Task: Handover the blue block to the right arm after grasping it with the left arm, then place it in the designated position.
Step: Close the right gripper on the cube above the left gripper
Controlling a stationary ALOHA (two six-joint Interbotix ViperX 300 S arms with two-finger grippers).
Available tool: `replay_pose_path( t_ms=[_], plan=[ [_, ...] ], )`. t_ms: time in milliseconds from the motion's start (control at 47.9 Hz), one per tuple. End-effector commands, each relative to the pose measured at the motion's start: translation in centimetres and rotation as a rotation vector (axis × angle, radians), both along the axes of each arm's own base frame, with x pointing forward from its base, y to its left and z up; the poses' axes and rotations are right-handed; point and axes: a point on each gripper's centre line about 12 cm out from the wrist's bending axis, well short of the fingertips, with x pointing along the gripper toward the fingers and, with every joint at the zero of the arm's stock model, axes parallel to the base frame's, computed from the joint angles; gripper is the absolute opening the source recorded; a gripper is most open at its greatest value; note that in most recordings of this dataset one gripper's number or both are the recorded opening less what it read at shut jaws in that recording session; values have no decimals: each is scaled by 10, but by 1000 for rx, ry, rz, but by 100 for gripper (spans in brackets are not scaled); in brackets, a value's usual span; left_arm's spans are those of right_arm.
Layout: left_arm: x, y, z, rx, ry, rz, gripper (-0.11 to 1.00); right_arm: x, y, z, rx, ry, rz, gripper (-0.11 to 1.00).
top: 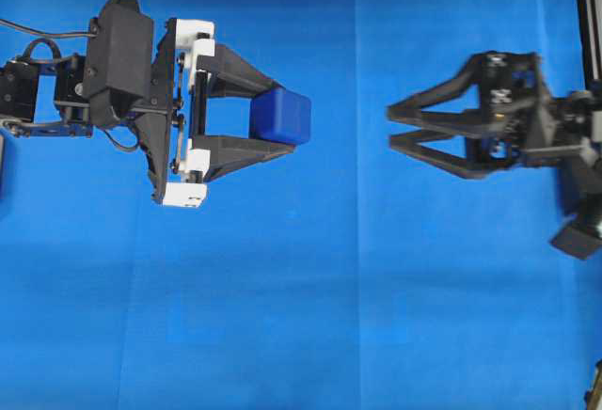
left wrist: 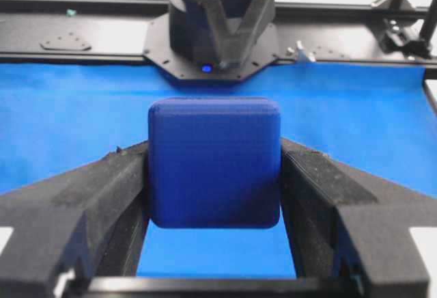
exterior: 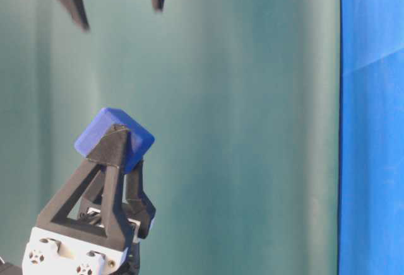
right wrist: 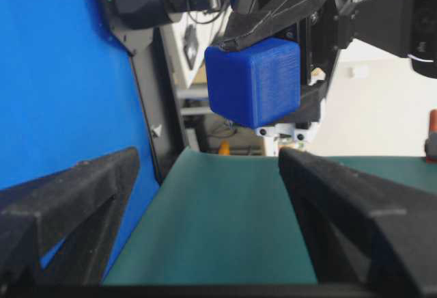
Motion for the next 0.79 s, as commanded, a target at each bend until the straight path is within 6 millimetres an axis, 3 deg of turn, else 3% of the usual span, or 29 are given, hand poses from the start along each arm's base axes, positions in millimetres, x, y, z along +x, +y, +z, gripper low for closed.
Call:
replay_pose_path(
  t_ms=[0,460,773],
  plan=[
    [0,-1,14,-2,-43,-3,49,16,-2,14,4,-27,-2,96],
    [0,-2,13,-10,-40,-5,49,83,-3,20,7,-19,10,96],
    [0,-3,14,-11,-41,-6,49,103,-3,22,7,-21,11,96]
  ],
)
